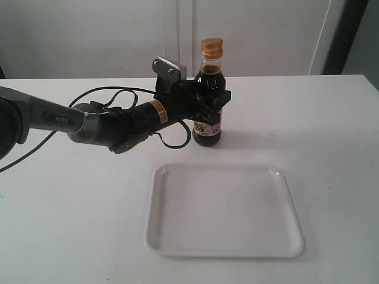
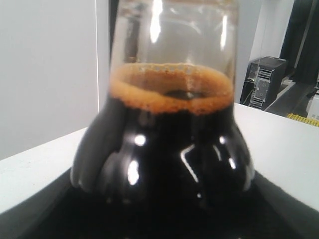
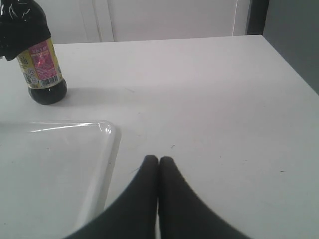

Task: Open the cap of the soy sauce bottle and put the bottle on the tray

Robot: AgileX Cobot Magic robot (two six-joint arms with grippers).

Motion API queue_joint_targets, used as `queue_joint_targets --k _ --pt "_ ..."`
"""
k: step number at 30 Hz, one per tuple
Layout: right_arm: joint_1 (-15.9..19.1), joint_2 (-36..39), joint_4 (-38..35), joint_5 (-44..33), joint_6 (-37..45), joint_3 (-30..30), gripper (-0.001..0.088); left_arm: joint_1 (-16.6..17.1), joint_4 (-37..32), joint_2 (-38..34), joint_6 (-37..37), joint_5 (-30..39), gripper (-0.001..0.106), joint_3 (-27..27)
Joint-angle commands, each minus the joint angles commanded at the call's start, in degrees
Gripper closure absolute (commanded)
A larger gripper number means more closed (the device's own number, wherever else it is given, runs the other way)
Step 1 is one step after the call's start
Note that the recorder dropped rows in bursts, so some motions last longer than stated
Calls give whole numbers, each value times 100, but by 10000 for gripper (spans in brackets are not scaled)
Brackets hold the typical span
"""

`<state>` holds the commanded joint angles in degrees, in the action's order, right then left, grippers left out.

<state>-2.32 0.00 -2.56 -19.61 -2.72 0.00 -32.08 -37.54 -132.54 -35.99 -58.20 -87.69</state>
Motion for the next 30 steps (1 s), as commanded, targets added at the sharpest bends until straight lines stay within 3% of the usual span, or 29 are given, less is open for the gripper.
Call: queue_joint_targets --k 20,26,30 --pt "0 0 50 137 125 0 868 0 0 0 0 130 1053 0" --pt "0 0 -67 1375 -99 0 868 0 -26 0 0 128 1053 0" --pt "0 0 -67 2656 -208 0 868 0 -64 0 0 128 1053 0"
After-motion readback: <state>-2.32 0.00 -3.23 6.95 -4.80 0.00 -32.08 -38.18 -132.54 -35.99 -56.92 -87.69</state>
